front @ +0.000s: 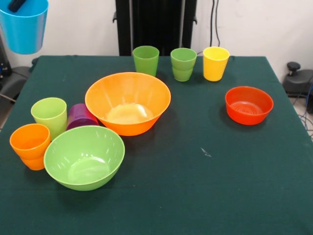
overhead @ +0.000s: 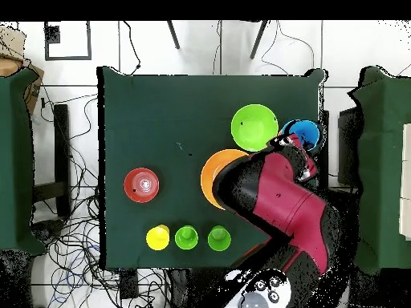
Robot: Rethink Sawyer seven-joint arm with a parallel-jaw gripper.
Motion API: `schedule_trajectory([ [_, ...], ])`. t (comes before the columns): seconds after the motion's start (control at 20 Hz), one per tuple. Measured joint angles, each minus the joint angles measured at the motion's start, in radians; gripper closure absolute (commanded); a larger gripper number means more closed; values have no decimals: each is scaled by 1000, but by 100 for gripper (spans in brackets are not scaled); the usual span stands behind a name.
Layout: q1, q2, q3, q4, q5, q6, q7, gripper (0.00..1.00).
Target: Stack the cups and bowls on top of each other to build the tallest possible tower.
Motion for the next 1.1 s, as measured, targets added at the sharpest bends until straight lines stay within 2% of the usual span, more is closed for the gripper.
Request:
schedule_trajectory([
  [0.45,-23,-5,14,4,87,-15,0,100],
  [0.65,-43,-7,42,11,136,-64,0,100],
  [1.1,-79,-8,100,54,162,-171,0,100],
])
